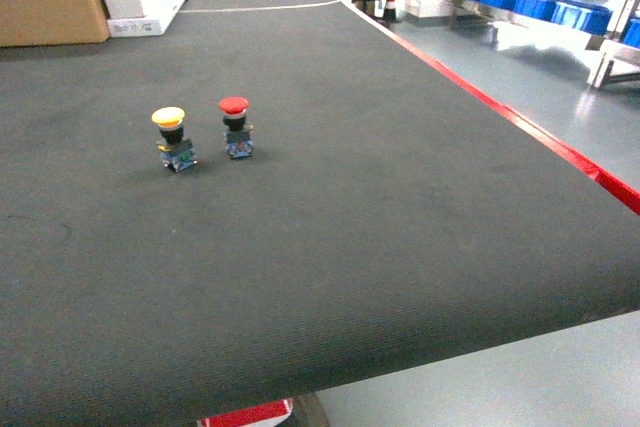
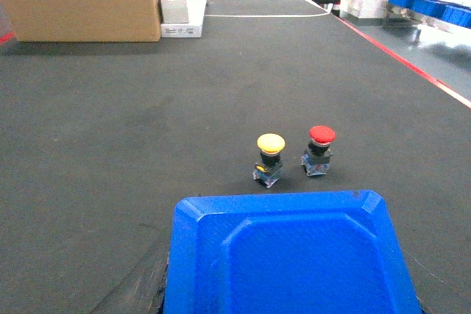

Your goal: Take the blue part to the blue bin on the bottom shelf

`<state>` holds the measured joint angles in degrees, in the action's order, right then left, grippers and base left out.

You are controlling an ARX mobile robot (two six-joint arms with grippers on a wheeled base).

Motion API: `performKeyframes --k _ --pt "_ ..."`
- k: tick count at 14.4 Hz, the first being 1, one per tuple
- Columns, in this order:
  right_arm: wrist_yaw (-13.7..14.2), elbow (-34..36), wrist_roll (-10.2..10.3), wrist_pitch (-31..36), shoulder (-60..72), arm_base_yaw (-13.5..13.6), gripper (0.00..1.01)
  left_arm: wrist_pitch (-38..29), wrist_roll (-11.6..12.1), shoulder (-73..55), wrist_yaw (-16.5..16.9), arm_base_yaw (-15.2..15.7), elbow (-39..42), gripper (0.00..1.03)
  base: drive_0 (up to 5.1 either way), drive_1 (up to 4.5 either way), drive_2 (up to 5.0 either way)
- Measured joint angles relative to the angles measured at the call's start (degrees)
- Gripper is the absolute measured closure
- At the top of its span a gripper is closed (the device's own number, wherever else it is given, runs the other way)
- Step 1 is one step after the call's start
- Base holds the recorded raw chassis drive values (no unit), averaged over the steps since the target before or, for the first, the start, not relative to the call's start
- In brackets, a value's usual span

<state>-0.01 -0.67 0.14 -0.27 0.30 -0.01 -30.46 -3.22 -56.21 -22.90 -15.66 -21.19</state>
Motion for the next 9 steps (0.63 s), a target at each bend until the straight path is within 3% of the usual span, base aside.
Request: performKeyframes --k 9 --pt "-0.02 0.0 0.0 0.0 0.0 0.0 0.03 -0.02 0.0 0.0 0.02 -0.09 0.0 0.59 -1.6 -1.59 -1.6"
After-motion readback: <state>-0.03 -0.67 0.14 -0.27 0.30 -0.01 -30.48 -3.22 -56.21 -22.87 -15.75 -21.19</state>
